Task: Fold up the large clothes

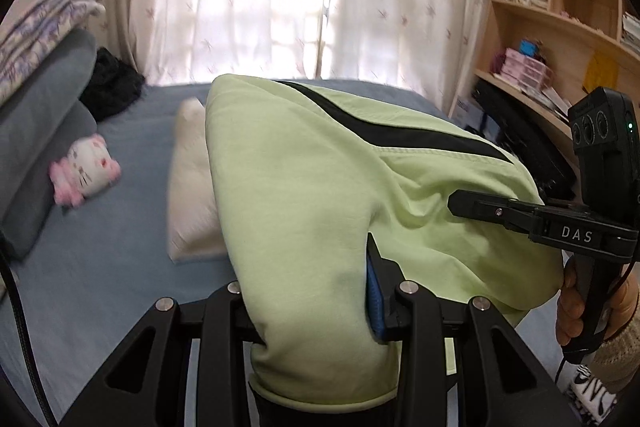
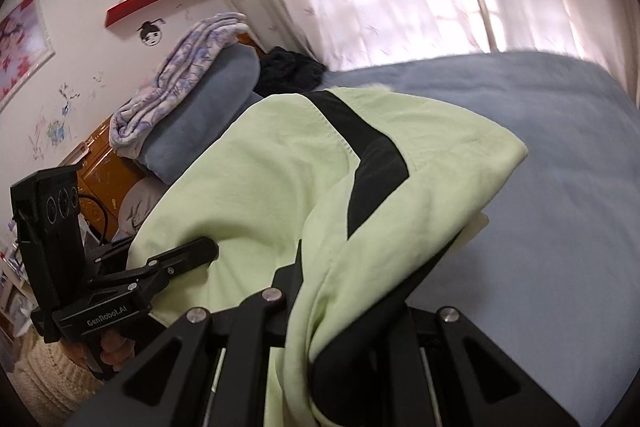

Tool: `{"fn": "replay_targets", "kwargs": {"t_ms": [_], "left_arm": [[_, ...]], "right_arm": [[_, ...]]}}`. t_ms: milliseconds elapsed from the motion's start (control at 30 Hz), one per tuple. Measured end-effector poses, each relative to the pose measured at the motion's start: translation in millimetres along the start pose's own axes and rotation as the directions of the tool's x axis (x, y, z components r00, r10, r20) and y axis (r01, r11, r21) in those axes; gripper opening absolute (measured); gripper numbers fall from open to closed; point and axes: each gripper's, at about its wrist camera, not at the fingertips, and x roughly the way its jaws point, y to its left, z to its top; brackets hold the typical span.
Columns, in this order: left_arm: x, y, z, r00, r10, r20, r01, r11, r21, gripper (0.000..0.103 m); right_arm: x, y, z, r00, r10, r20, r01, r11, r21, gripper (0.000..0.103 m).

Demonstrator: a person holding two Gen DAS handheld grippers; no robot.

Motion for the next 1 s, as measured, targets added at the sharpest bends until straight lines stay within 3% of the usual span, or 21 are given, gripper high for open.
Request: {"fn": "replay_targets", "kwargs": {"t_ms": [133,300,400,533,733,833,900,1000], "left_arm": [[18,40,44,0.999,0.017,0.028,-0.018,1.000,0.012,0.034],[68,85,106,0.997,0.046,0.067,-0.049,0.998,0.034,0.034],[111,109,134,0.994,0.070,0.079,-0.074,0.996,0.046,0.034],[181,149,157,0.997,0.064,0.039,-0.064,0.998,-0.007,0.034],[275,202,132,0.991,0.065,-0.113,-0.072,0.995,-0.065,0.036],[293,229,109,0.990,0.075,-0.116,-0.089,0.988,-0.124,0.042],[302,247,100,0.991,0.054,-0.121,-0.076,0.980,-0.182,0.051],[304,252,88,0.989,0.076,-0.125,-0.097,0.980,-0.176,0.060]], "right_arm": [[32,9,51,0.999,0.014,0.041,-0.012,0.999,-0.035,0.010],[80,4,113,0.995,0.016,0.096,-0.009,0.997,-0.076,0.010],[120,-12,148,0.993,0.016,0.120,-0.007,0.997,-0.078,0.010],[179,-39,178,0.993,0.003,0.114,0.002,0.999,-0.049,0.010],[267,-79,166,1.000,0.005,0.011,-0.006,0.999,0.031,0.011],[294,-96,143,1.000,0.005,0.002,-0.006,0.997,0.080,0.011],[304,-105,133,1.000,0.000,-0.018,0.001,0.994,0.111,0.017],[315,-115,122,0.998,-0.011,-0.055,0.018,0.991,0.132,0.033]]}}
